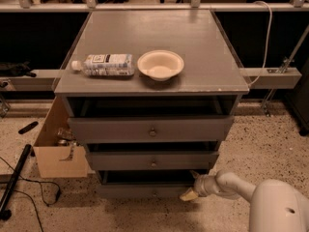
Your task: Open bottom drawer
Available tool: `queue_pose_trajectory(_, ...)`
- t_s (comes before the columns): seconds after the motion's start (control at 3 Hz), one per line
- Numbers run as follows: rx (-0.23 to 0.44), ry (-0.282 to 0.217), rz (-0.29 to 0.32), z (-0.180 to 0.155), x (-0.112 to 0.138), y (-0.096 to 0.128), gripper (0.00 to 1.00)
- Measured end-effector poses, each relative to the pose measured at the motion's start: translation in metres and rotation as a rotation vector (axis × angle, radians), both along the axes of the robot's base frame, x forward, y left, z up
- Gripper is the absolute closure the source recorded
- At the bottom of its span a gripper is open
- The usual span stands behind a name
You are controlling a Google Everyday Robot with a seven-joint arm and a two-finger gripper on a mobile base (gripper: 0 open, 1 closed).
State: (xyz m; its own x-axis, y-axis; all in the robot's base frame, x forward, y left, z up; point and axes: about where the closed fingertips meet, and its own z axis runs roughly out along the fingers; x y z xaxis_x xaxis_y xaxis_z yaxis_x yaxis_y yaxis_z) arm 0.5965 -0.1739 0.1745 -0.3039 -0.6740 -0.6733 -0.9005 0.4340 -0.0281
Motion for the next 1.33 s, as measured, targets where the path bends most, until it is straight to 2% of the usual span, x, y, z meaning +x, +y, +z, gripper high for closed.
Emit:
queue_pose_trajectory(0.33,0.000,0.000,0.000,0.000,0.000,0.000,0.32)
queue_pose_trajectory(0.67,-0.008,-0.013,0.035,-0.006,-0.040,-0.002,0.63)
queue_pose_trajectory(1.0,0.000,-0.020,0.052,-0.003,-0.055,0.000,0.86)
queue_pose_trajectory(1.33,0.000,-0.020,0.052,0.001,-0.055,0.000,1.00)
